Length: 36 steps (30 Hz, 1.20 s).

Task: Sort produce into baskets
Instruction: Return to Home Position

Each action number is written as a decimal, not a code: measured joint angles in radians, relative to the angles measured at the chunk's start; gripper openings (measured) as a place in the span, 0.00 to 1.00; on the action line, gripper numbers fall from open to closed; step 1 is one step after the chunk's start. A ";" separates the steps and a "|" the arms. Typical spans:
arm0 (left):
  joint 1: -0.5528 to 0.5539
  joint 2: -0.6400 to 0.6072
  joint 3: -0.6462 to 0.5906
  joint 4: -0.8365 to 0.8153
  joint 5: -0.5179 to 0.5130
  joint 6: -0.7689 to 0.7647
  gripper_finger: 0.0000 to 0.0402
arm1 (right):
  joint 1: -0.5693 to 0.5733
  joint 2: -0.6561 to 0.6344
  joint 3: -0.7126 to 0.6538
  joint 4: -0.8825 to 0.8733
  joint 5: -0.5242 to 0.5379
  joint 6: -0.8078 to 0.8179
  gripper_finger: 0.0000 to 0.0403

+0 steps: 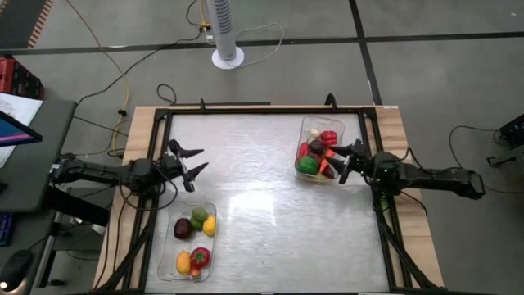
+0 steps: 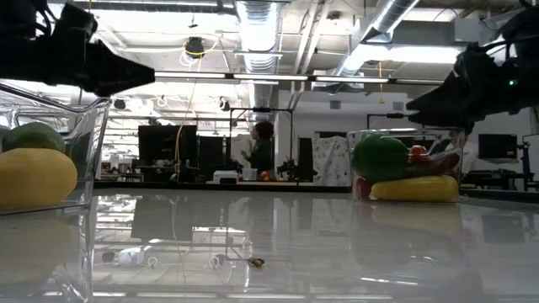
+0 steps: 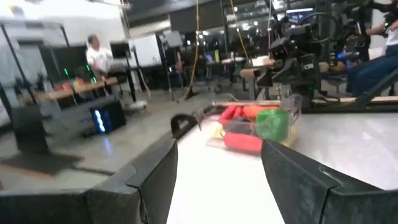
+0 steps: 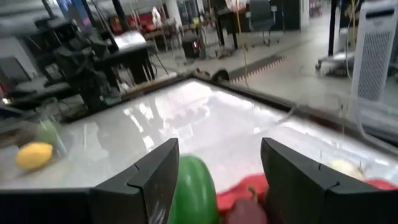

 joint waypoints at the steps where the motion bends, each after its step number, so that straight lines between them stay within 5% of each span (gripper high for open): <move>1: 0.000 0.000 0.000 -0.016 0.000 -0.029 0.55 | 0.000 0.020 0.000 -0.002 0.000 0.009 0.63; 12: 0.000 0.000 0.000 -0.143 0.006 -0.254 0.55 | -0.002 0.122 -0.001 -0.005 0.006 0.228 0.63; 20: 0.000 0.000 0.000 -0.282 0.006 -0.184 0.55 | -0.002 0.123 -0.001 -0.005 0.006 0.222 0.63; 36: 0.000 0.000 0.001 -0.274 0.008 -0.180 0.55 | -0.002 0.123 -0.002 -0.005 0.006 0.220 0.63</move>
